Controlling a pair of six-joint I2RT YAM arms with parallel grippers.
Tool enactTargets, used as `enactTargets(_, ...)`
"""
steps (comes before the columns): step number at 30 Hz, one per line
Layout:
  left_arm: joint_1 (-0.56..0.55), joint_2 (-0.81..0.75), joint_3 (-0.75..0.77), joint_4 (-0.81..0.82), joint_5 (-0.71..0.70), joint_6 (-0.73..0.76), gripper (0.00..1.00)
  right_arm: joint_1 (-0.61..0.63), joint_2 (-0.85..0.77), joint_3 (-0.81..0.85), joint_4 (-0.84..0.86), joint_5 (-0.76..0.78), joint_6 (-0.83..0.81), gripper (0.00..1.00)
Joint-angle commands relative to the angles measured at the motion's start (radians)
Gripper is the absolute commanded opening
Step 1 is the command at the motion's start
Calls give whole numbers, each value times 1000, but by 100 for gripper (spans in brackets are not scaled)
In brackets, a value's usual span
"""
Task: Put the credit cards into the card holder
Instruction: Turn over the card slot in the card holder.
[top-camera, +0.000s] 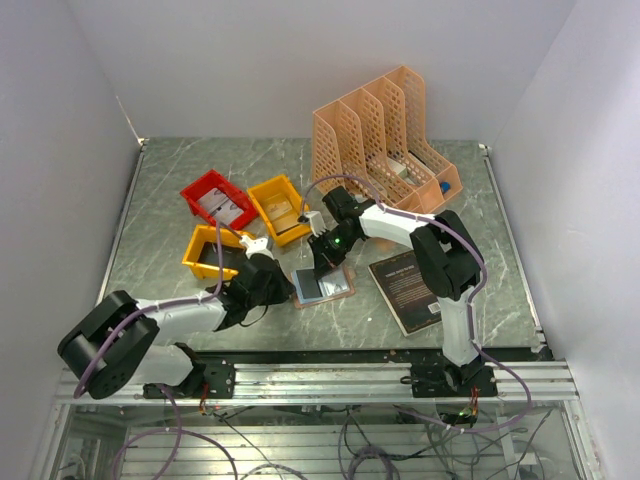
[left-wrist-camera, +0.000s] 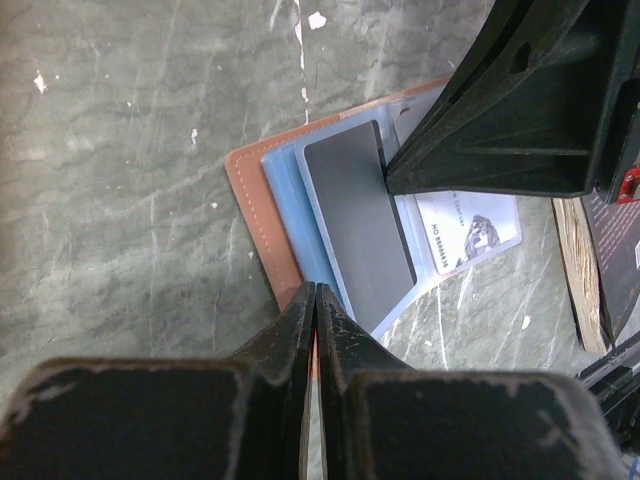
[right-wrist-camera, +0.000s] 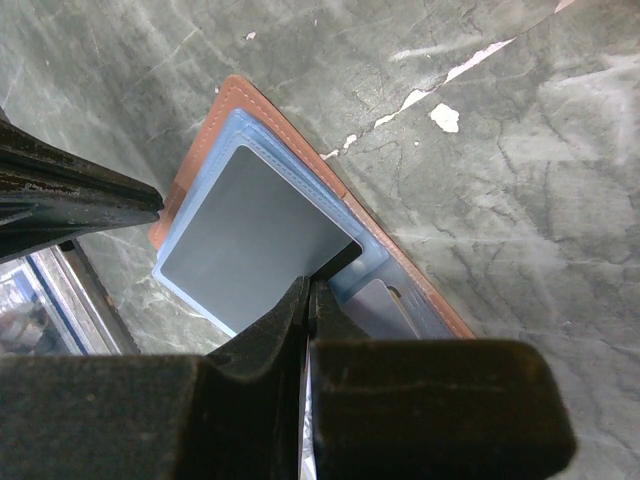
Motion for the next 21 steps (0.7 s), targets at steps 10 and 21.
enactTargets(10,8,61,81,-5,11,37,9,9,44,8,-14,58,-18,1)
enactTargets(21,8,67,87,-24,4,37,7,8,46,9,-15,58,-18,1)
